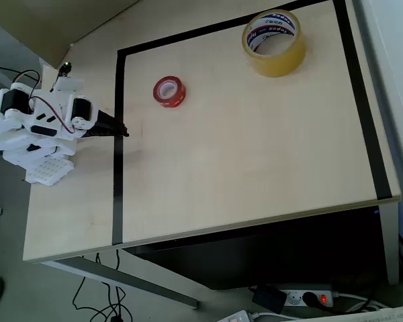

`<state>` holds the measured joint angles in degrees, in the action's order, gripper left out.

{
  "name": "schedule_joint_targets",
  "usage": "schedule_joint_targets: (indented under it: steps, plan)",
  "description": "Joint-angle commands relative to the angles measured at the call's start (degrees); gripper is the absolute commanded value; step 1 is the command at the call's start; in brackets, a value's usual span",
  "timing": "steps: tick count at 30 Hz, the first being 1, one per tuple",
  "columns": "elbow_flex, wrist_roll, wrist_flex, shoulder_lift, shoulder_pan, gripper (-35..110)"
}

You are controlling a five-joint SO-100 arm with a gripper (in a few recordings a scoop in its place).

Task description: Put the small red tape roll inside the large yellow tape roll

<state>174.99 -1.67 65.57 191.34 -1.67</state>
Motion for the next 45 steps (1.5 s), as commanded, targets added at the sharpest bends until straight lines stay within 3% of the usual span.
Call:
schedule_joint_targets:
  steps: [1, 10, 15, 18, 23, 29, 37, 45]
  plan:
    - [-25.58, -4.04, 2.02, -31.82, 3.87, 0]
    - [-38.5, -3.6, 2.37, -49.75, 5.36, 0]
    - [-55.2, -4.13, 13.71, -63.37, 5.8, 0]
    - [-59.94, -13.54, 18.46, -66.09, 8.17, 1]
    - [-65.92, -17.84, 24.17, -66.71, 15.38, 0]
    - [-72.51, -23.73, 30.15, -75.41, 19.86, 16]
    - [-75.41, -26.28, 29.27, -83.58, 21.45, 23]
    - [-75.67, -27.07, 20.39, -91.58, 20.83, 23]
